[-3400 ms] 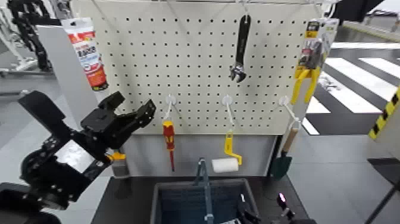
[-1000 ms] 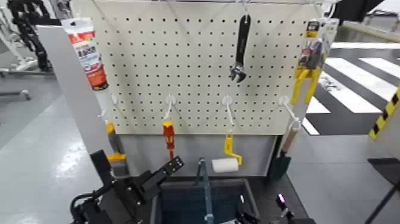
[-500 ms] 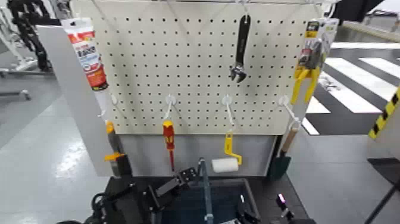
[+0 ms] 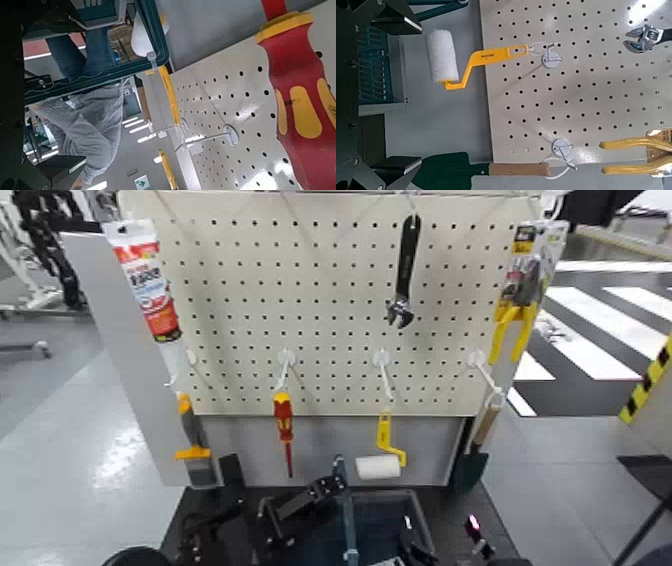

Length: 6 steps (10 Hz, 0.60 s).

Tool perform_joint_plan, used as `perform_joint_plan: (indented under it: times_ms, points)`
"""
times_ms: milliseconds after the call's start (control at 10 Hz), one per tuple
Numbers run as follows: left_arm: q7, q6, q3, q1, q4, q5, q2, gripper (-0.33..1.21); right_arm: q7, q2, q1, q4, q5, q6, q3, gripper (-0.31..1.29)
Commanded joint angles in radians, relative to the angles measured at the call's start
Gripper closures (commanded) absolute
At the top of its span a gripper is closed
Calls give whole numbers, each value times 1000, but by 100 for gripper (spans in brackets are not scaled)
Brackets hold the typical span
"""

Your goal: Grasp the handle of the crate.

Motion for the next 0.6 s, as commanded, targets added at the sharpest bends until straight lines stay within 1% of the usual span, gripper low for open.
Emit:
perform_joint_plan:
  times_ms: [100, 200, 300, 400, 500, 600]
  points:
    - [-39, 16, -28, -37, 54, 16, -2, 19, 0, -2, -2, 2, -2, -5, 1, 15]
    - [-56, 20, -34, -46, 72, 18, -2, 25, 0, -2, -3, 3, -2, -5, 3, 15]
    - [-68, 28, -38, -52, 86, 27, -2, 55, 0, -2, -3, 3, -3, -6, 3, 15]
    - [-70, 33, -43, -52, 95, 39, -4, 90, 0, -2, -3, 3, -3, -6, 3, 15]
    - [-78, 40, -45, -52, 100, 39, -4, 95, 0, -2, -3, 3, -5, -6, 4, 15]
    - [-79, 39, -43, -52, 106, 39, -4, 119, 0, -2, -3, 3, -6, -6, 4, 15]
